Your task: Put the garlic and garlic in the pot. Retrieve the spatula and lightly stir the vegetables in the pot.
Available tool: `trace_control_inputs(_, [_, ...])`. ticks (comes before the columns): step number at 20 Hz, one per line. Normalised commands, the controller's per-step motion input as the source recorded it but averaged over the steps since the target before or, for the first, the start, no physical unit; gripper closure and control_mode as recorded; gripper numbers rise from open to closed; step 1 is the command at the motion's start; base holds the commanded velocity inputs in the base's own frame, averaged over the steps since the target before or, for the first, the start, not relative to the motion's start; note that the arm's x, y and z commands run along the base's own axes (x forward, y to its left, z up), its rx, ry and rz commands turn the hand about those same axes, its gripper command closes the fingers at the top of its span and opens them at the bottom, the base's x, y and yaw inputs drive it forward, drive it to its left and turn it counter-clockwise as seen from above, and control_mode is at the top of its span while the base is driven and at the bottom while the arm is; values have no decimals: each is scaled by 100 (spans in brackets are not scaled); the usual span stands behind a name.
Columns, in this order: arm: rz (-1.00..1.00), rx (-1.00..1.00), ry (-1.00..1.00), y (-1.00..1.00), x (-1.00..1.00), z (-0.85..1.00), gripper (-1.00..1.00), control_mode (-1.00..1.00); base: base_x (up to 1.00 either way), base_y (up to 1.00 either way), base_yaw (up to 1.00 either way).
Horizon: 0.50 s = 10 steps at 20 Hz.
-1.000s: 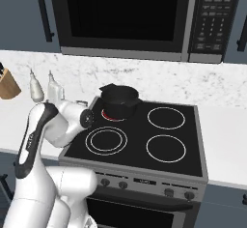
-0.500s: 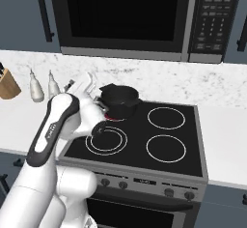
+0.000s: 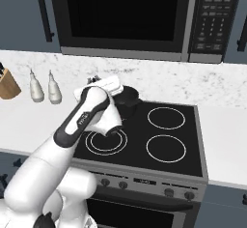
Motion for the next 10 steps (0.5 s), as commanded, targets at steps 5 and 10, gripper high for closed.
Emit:
trace_control_inputs(5, [31,23,-18,-86,8,-5,100,-100,0,0,0])
trace_control_inputs(10, [34,39,-2,-57,14,42,100,-100,0,0,0])
